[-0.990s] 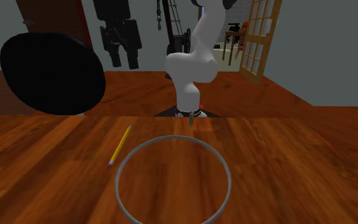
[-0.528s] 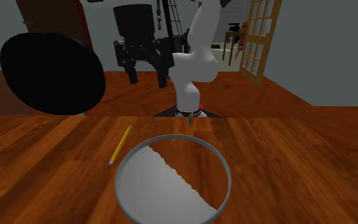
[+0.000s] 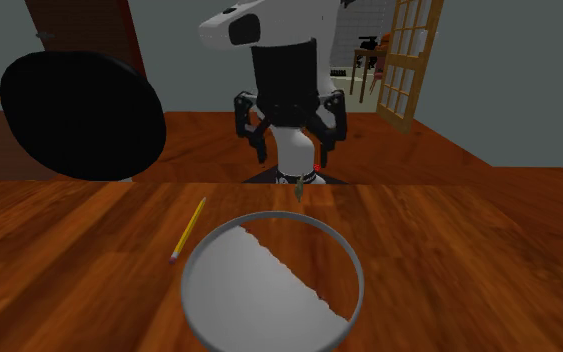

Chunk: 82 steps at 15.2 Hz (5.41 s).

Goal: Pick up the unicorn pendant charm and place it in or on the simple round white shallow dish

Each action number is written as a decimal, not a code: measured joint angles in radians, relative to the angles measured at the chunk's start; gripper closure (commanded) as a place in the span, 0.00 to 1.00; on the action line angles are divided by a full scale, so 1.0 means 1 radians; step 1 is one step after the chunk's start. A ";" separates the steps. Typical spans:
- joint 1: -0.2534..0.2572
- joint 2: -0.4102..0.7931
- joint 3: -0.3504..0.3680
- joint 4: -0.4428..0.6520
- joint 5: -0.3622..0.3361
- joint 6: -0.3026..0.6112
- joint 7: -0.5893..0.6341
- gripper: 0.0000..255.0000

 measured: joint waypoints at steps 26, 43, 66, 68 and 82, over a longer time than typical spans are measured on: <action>0.026 0.030 0.036 -0.092 0.020 0.113 -0.012 1.00; 0.019 -0.002 0.007 0.098 -0.001 -0.108 0.003 1.00; -0.024 0.504 0.055 0.478 -0.115 0.010 0.062 1.00; -0.022 0.507 0.057 0.454 -0.115 0.037 0.063 1.00; -0.022 0.513 0.057 0.434 -0.116 0.062 0.061 0.00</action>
